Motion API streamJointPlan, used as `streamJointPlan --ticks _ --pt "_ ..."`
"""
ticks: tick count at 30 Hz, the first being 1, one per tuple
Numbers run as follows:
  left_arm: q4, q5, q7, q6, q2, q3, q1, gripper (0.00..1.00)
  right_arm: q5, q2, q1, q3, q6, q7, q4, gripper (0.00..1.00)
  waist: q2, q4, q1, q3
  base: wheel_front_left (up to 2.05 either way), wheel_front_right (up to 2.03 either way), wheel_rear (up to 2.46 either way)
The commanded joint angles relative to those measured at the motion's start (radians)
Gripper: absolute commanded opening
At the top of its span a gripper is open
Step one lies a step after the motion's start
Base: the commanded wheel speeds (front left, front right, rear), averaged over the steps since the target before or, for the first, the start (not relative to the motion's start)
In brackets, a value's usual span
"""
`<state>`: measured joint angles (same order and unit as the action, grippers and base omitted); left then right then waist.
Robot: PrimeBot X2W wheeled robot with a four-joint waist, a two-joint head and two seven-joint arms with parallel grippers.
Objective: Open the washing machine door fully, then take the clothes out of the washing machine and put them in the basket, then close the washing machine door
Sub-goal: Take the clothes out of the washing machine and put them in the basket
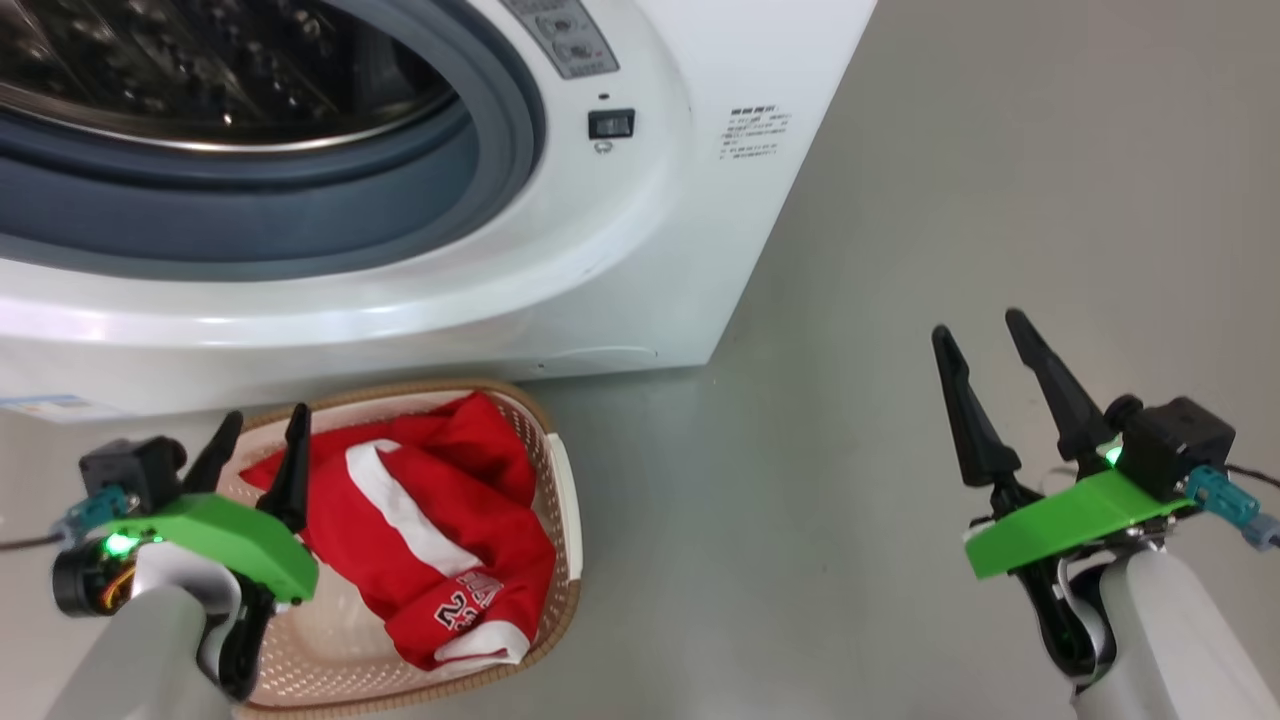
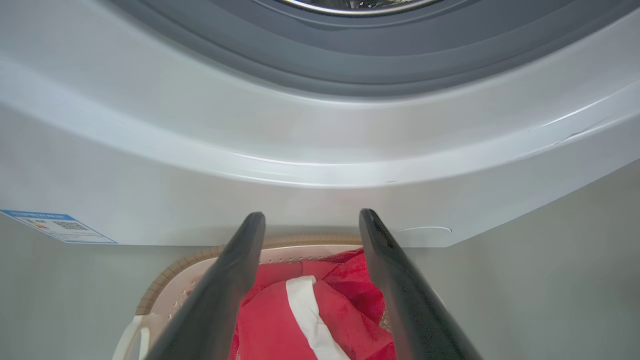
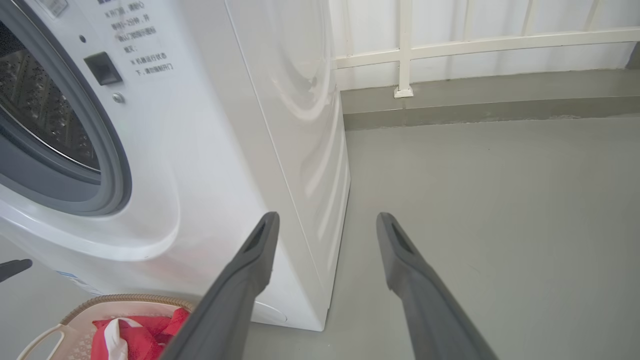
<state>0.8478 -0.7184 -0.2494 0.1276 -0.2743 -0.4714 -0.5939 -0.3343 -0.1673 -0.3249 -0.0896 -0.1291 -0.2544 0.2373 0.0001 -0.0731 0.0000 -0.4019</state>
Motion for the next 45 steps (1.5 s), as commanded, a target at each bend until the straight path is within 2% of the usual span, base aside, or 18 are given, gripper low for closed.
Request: streamJointPlan --ticks 1,7,19,35,45 --pt "-0.050 0.055 -0.012 0.003 -0.031 0.075 0.034 1.00 0.003 -0.007 0.035 -0.019 -0.002 -0.007 -0.017 1.00 -0.0001 0.008 0.0000 0.041 0.00 0.00 0.00" --pt "-0.211 0.233 -0.012 0.003 0.008 0.229 0.140 1.00 -0.003 -0.016 0.067 -0.012 -0.002 -0.007 -0.014 1.00 -0.0001 0.020 0.0000 0.090 0.00 0.00 0.00" --pt "-0.456 0.391 -0.012 0.003 0.055 0.375 0.307 1.00 -0.007 -0.023 0.124 0.004 -0.002 -0.007 -0.012 1.00 -0.0001 0.028 0.0000 0.170 0.00 0.00 0.00" --pt "-0.693 0.454 -0.012 0.003 0.103 0.510 0.565 1.00 -0.012 -0.029 0.223 0.039 -0.002 -0.007 -0.021 1.00 -0.0001 0.034 0.0000 0.257 0.00 0.00 0.00" --pt "-0.711 0.453 -0.012 0.003 0.118 0.518 0.589 1.00 -0.011 -0.033 0.243 0.048 -0.002 -0.007 -0.023 1.00 -0.0001 0.044 0.0000 0.267 0.00 0.00 0.00"
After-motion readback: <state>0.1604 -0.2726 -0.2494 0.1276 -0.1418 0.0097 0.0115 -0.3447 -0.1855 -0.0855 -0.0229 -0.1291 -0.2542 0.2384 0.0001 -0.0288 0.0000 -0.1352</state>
